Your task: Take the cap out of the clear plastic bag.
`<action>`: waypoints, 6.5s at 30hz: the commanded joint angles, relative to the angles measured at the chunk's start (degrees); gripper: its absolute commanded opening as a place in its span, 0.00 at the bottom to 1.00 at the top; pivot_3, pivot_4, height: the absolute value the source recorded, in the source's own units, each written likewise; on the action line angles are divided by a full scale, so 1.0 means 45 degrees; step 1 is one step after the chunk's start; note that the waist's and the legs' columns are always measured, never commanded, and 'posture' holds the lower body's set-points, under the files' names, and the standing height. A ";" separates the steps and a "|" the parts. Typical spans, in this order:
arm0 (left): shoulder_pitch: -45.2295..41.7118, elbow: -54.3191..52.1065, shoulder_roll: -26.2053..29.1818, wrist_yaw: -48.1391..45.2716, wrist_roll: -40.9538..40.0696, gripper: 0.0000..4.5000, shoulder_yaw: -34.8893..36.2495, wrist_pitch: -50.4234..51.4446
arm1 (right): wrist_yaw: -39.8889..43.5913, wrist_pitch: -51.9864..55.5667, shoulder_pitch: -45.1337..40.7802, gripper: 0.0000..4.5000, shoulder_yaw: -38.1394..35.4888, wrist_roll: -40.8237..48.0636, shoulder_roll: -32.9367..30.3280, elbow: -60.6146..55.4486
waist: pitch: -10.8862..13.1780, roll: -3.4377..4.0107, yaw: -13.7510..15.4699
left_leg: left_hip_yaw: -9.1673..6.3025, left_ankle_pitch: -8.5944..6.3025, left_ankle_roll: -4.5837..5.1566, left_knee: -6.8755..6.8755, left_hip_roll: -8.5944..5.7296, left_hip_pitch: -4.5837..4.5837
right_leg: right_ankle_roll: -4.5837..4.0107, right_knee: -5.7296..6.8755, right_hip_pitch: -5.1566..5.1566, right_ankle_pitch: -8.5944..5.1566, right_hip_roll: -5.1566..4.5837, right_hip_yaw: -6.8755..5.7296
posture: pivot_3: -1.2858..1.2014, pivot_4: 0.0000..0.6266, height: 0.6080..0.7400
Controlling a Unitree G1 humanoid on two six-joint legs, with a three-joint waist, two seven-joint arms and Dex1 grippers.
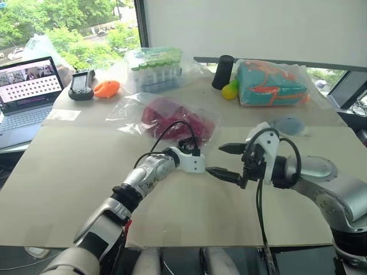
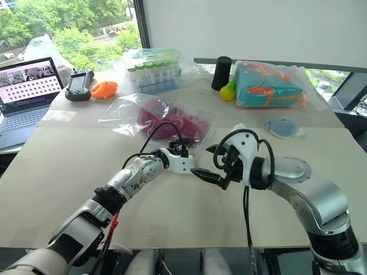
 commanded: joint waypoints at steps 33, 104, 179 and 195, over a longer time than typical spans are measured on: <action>0.1456 -0.1109 0.3919 0.0247 -0.0992 0.02 0.1200 -0.5087 | -0.0010 -0.0425 -0.0155 1.00 -0.0189 -0.0100 0.0100 -0.0420 | -0.0007 0.0011 -0.0192 | 0.0008 -0.0001 0.0000 -0.0005 0.0014 0.0037 | -0.0039 0.0010 0.0017 0.0023 0.0003 0.0007 | 0.52 0.24 1.00; 0.9076 -1.2182 0.9686 -0.3660 -1.3777 0.83 0.6366 0.3358 | 0.2286 -0.2044 -0.2102 1.00 0.1940 -0.2068 0.1406 0.2340 | -0.0007 0.0007 -0.0407 | 0.0239 -0.0030 -0.0027 -0.0047 0.0158 0.0093 | -0.0066 0.0015 -0.0028 -0.0009 0.0023 0.0018 | 0.52 0.24 1.00; 0.3962 -0.8766 0.3836 -0.2779 -0.6468 0.01 0.7423 0.6183 | 0.0878 -0.2085 -0.2517 1.00 0.2903 -0.3071 0.4089 0.2332 | -0.0007 0.0004 -0.0352 | 0.0181 -0.0020 -0.0012 -0.0028 0.0131 0.0065 | -0.0082 0.0016 -0.0013 0.0013 0.0022 0.0006 | 0.52 0.24 1.00; 0.3069 -0.8848 0.3220 -0.2564 -0.7849 0.01 0.7712 0.8502 | -0.3139 -0.8542 -0.4950 1.00 0.8162 -1.1451 0.6236 0.7914 | -0.0007 0.0004 -0.0364 | 0.0174 -0.0015 -0.0020 -0.0028 0.0128 0.0064 | -0.0083 0.0019 -0.0022 0.0015 0.0024 0.0003 | 0.52 0.24 1.00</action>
